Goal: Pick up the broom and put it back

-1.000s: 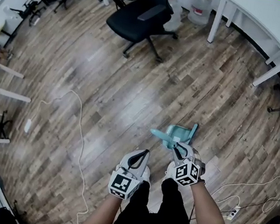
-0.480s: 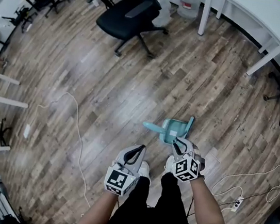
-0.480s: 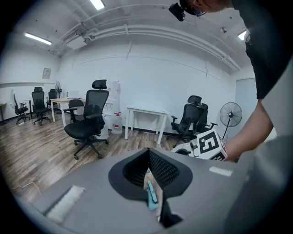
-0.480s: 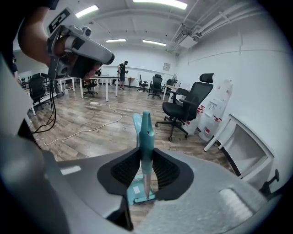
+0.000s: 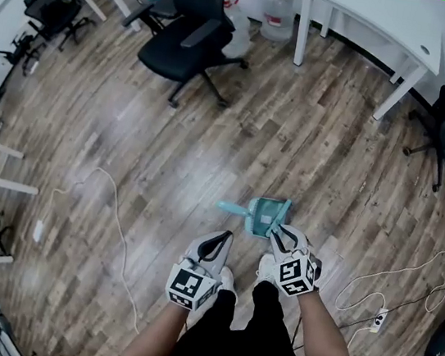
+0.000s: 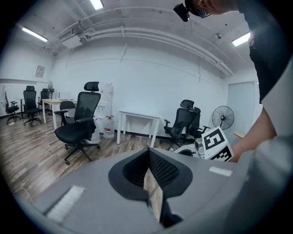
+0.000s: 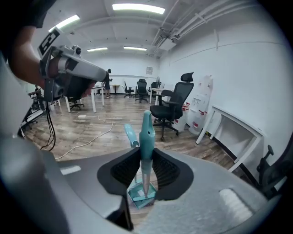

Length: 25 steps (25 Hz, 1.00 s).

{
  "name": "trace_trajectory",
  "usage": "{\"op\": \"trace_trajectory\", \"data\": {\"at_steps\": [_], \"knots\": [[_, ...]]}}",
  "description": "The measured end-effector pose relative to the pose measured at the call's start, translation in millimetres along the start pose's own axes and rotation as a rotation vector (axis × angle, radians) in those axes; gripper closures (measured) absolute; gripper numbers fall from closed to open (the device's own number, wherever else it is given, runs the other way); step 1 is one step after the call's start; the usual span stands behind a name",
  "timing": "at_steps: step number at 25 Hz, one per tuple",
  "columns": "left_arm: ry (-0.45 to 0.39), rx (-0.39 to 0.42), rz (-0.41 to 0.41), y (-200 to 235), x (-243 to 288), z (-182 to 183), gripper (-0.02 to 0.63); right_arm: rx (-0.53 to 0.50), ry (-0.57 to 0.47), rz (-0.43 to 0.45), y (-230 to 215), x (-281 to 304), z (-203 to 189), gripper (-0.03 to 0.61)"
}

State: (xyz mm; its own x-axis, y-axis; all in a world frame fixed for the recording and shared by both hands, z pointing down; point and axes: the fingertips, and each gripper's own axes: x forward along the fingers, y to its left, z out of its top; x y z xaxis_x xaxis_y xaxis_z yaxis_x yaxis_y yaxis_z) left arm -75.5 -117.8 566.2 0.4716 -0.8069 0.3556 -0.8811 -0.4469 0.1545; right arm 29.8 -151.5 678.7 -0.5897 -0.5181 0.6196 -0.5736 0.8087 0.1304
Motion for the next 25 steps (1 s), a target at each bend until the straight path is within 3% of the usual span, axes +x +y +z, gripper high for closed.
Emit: {"op": "trace_trajectory", "data": {"at_steps": [9, 25], "knots": [[-0.014, 0.011, -0.046, -6.1, -1.5, 14.1, 0.595, 0.079, -0.106, -0.073, -1.7, -51.0, 42.9, 0.491], [-0.119, 0.061, -0.083, -4.0, 3.2, 55.1, 0.595, 0.088, -0.389, -0.204, -38.4, -136.8, 153.7, 0.489]]}}
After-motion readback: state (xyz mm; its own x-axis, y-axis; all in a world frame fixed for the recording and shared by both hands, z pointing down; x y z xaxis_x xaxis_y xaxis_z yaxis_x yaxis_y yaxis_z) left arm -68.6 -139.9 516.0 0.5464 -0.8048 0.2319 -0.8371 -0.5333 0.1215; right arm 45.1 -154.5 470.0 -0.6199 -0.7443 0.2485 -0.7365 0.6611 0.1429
